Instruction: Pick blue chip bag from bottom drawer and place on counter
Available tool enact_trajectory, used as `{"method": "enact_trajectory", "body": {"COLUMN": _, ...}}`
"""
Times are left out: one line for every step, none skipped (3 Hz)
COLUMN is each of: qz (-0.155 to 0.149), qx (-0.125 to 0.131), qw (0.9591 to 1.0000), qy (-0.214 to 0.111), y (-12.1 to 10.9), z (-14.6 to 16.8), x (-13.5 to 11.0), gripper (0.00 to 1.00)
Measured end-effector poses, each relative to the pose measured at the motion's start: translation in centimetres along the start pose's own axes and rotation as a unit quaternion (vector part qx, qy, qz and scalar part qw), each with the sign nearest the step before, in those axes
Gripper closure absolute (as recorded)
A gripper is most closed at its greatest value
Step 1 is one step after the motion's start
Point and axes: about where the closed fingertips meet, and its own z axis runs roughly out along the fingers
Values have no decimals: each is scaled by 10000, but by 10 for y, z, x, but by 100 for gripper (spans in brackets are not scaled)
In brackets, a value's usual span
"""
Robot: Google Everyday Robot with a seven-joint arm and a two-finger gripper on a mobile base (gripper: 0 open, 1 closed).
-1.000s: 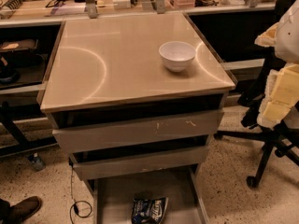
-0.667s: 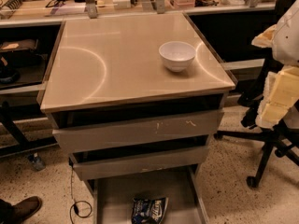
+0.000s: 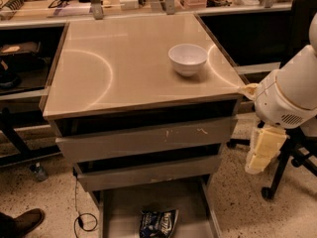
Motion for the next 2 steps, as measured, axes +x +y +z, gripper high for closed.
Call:
{"method": "enact_trajectory", "body": {"qz": 0, "qx": 0, "qw": 10000, "qy": 0, "y": 0, "z": 0, "x": 0, "gripper": 0}}
{"method": "enact_trajectory", "body": {"qz": -24, "qx": -23, "qw": 10000, "qy": -19, "y": 6, "z": 13, "x": 0, "gripper": 0}}
